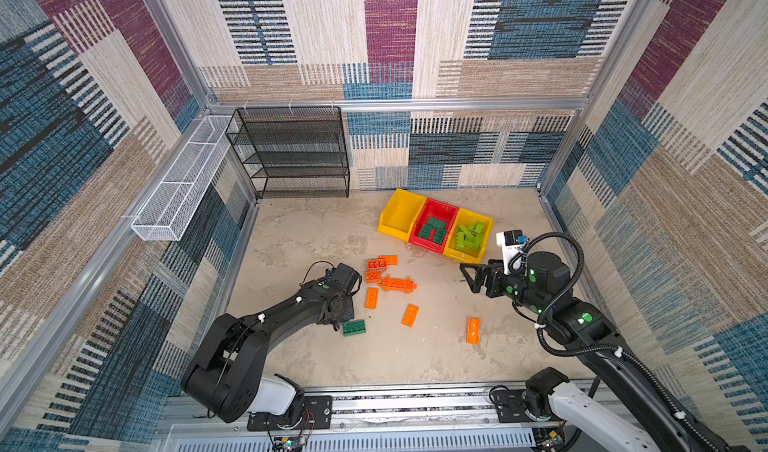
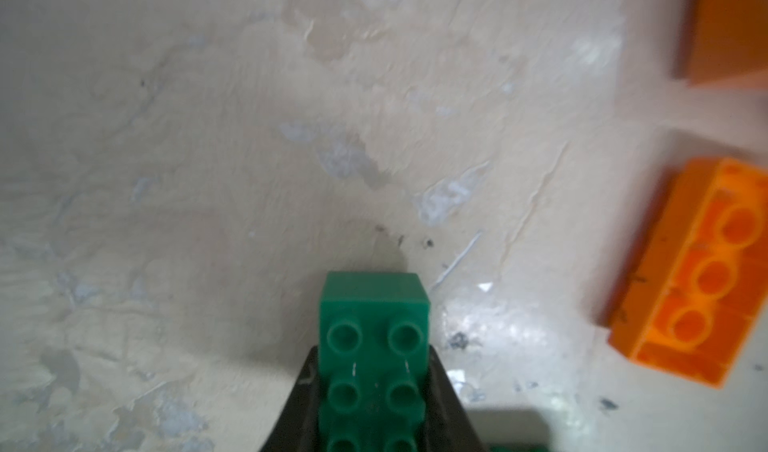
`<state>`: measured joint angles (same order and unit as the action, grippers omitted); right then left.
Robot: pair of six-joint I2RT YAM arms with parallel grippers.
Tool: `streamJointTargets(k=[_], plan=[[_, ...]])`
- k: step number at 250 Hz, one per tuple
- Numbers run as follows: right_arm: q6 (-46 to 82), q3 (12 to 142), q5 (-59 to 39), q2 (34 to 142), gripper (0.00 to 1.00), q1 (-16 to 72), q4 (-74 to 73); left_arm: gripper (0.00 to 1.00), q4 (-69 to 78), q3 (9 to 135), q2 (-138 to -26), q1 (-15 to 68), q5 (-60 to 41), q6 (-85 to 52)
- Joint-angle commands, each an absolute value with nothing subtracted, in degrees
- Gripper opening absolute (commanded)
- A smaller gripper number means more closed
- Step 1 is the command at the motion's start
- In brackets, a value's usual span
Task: Sort the legos into containers by color
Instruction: 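Close the left gripper on a dark-green brick and lift it, then carry the dark-green brick over the red bin and open the left gripper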
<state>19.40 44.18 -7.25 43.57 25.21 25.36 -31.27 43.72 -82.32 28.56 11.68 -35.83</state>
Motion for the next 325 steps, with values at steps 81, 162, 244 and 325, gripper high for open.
streamJointTargets(k=[81,162,244,325], plan=[[19.69,42.64,-2.24,43.67,1.0,25.31,23.83,0.17,-36.39,86.21,-101.34,32.43,7.71,-21.77],[22.38,42.07,0.12,44.89,1.0,25.14,23.5,0.2,-41.5,134.28,-136.31,37.0,1.62,-10.87],[23.75,42.78,4.0,44.99,1.0,25.04,25.82,0.46,-33.1,146.1,-147.28,36.91,-3.03,-11.07],[23.92,44.05,3.39,45.09,1.0,25.04,26.15,0.76,-31.63,139.2,-141.36,36.9,-3.68,-11.95]])
